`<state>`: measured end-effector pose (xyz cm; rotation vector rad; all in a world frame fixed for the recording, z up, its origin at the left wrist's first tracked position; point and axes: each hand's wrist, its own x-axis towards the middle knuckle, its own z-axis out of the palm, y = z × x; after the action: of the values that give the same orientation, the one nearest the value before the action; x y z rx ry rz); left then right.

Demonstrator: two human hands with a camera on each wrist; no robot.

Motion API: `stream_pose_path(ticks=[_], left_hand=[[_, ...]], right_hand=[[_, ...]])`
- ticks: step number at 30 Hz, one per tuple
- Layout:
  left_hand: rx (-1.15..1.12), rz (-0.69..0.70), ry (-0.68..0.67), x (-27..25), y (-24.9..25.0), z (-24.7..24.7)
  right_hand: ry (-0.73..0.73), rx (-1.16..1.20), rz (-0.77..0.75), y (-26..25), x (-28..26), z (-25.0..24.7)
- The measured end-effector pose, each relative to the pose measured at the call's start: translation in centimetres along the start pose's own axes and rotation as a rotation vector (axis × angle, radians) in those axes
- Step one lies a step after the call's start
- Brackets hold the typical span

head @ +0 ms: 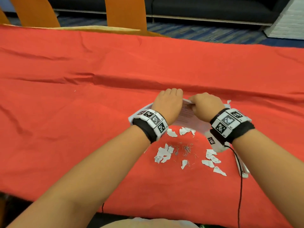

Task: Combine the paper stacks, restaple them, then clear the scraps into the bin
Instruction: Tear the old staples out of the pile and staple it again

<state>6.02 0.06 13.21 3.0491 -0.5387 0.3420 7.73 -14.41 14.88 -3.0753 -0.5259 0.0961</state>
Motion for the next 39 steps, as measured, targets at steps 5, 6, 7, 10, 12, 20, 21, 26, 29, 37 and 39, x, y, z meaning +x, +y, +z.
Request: stream_pose_path(ticks=[5,6,7,10,12,20,21,26,29,37,39], left_hand=[[-0.007,-0.128,0.007,-1.9,-6.7,1.4],[-0.073,-0.164,0.024,-2.5,-8.1,1.7],[-0.218,-0.220,0.036,-3.1,-9.2,2.3],[-0.873,-0.483,0.051,-4.4,-10.2,4.8],[-1.099,-0.642,0.008,-5.5,-9.5,6.5],[-1.742,-1.034,0.138,-6.0,-5.4,9.0],[-1.730,-1.005,0.148,-5.6,-5.3,8.7],[-1.515,-0.900,0.192,-4.1,-4.9,6.9],[-1.434,-0.808,0.249,-3.6,-4.2,5.9],[-1.374,-0.643,0.420,-3.0,-3.1,3.8],[-1.353,-0.621,0.436,-3.1,-3.4,3.8]], right_hand=[[-0.165,0.260,0.120,4.8,-1.3,2.8],[-0.182,0.316,0.137,5.7,-1.7,3.4],[-0.195,0.372,0.156,6.5,-2.0,4.0],[-0.211,0.574,0.211,8.1,-2.9,5.9],[-0.205,0.732,0.262,8.4,-3.4,7.0],[-0.180,1.423,0.500,5.9,-5.1,11.8],[-0.178,1.458,0.513,5.3,-5.3,12.2],[-0.177,1.457,0.510,3.6,-5.8,12.6],[-0.122,1.478,0.459,3.9,-4.6,11.2],[0.182,1.440,0.287,3.6,-2.0,7.3],[0.229,1.407,0.277,3.3,-2.1,7.3]])
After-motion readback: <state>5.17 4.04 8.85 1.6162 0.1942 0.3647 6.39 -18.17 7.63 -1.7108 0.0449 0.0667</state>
